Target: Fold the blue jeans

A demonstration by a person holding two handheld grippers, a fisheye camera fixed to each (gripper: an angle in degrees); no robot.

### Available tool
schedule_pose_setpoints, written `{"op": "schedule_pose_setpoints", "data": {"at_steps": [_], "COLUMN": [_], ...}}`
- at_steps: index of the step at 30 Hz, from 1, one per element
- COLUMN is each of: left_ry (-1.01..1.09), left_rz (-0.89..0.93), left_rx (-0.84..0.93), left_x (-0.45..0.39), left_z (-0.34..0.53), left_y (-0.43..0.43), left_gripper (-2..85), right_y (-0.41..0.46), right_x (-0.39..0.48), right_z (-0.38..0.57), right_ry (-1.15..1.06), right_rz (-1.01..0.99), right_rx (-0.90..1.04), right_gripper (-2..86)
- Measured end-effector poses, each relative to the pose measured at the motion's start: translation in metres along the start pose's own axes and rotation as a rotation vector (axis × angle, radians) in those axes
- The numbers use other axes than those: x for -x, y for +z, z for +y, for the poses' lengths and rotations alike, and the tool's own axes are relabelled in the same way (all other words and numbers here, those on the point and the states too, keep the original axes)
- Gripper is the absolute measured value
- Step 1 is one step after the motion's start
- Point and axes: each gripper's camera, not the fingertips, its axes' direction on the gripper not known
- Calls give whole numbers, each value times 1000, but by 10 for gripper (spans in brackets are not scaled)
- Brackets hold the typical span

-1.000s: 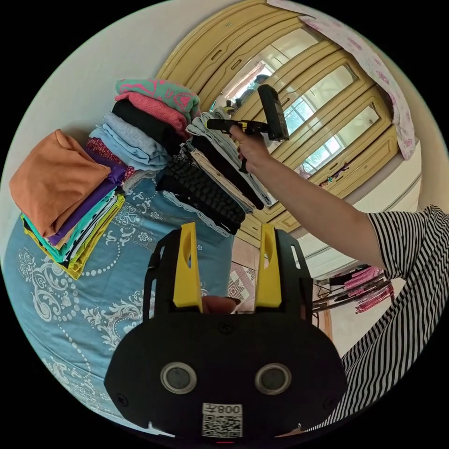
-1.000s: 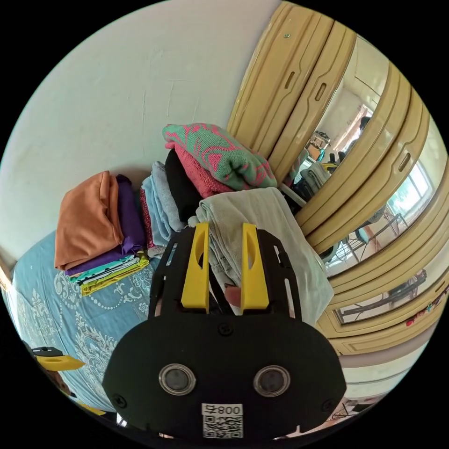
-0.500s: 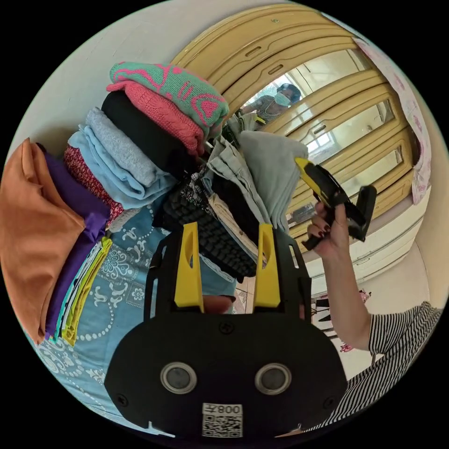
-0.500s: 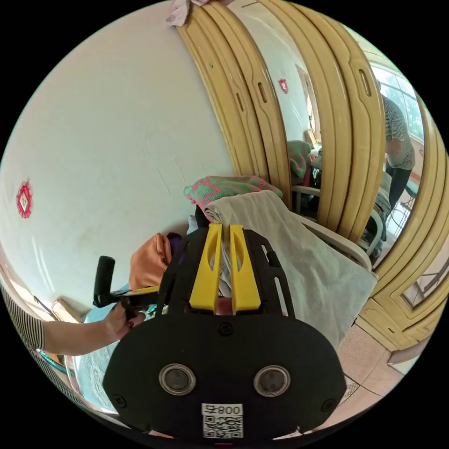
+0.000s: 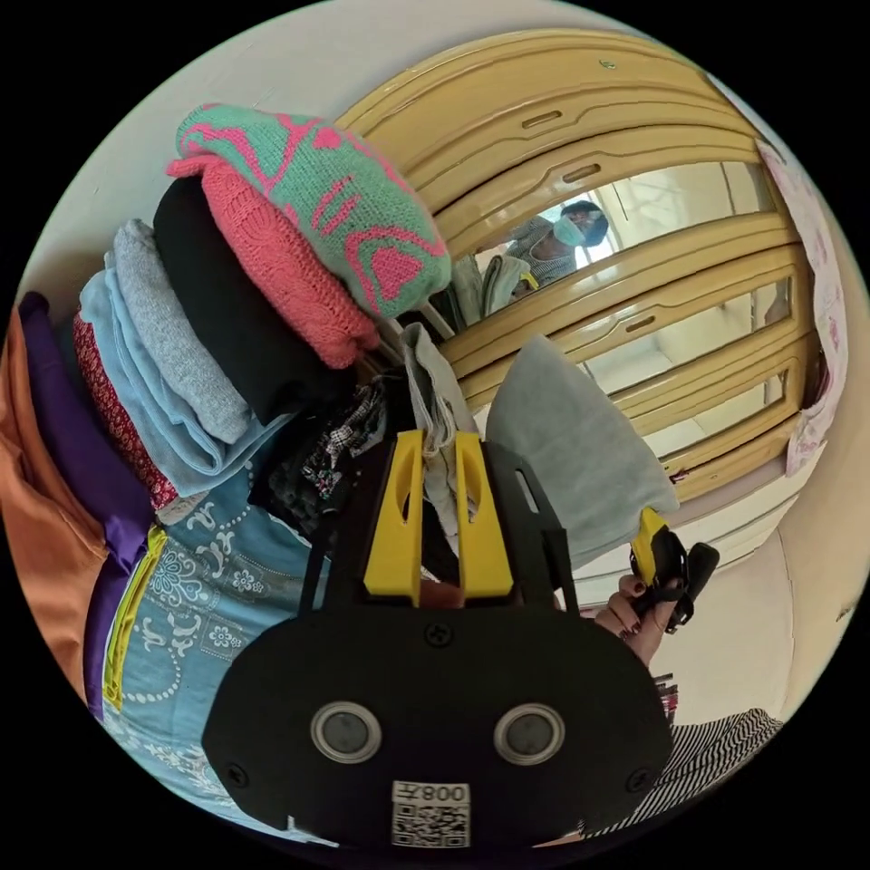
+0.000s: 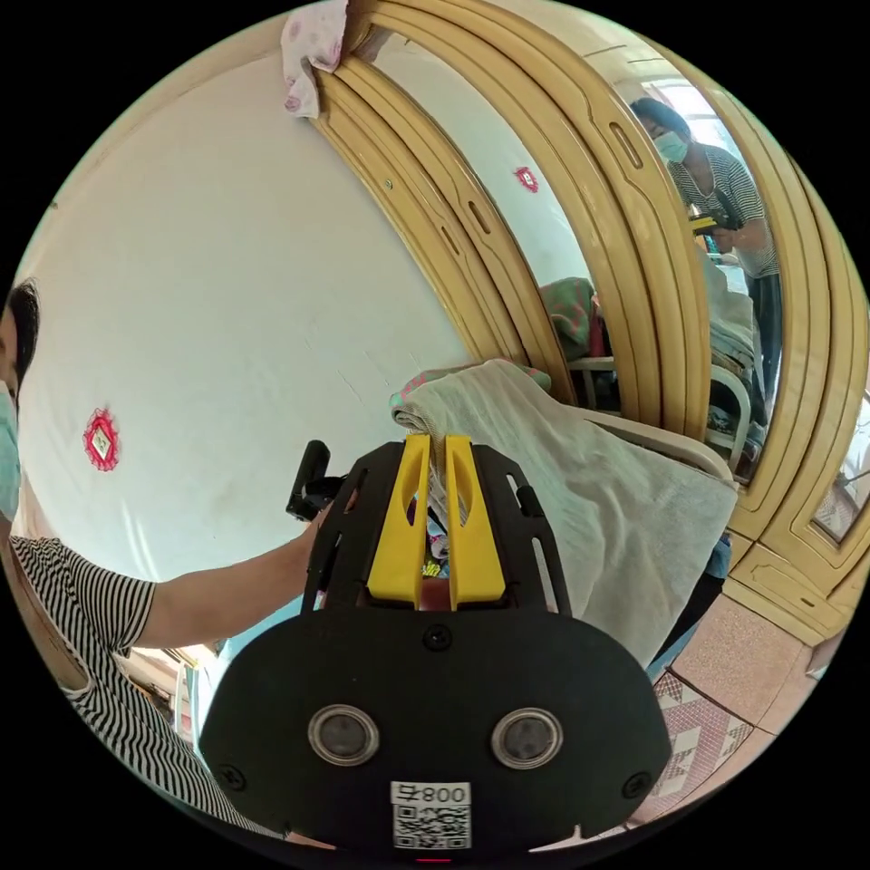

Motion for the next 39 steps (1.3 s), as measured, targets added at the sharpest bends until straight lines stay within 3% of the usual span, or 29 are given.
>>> {"op": "schedule_pose_setpoints", "data": {"at_steps": [6, 11, 15, 24, 29, 35, 39], "left_ry": [68, 99, 104, 17, -106, -289, -439], "left_rz": [137, 198, 147, -168, -316, -433, -460], "left_rx": [-71, -204, -287, -528, -729, -813, -862], "left_x": [-23, -32, -38, -68, -89, -105, -108], "left_z": [68, 170, 259, 538, 751, 982, 1107], "left_y": [-98, -244, -363, -681, -857, -994, -1039], "left_gripper": [35, 26, 24, 23, 24, 26, 28], "right_y": [-42, -72, -72, -13, 15, 30, 46], "right_x": [22, 67, 114, 268, 362, 450, 477], "right_z": [-2, 12, 32, 143, 249, 378, 453], "right_ry": [-30, -66, -88, -24, 77, 157, 210], "right_rz": [-130, -316, -458, -698, -743, -702, -633], "right_rx": [-47, -82, -66, 157, 273, 436, 558], "right_gripper": [17, 15, 14, 13, 13, 13, 14]}}
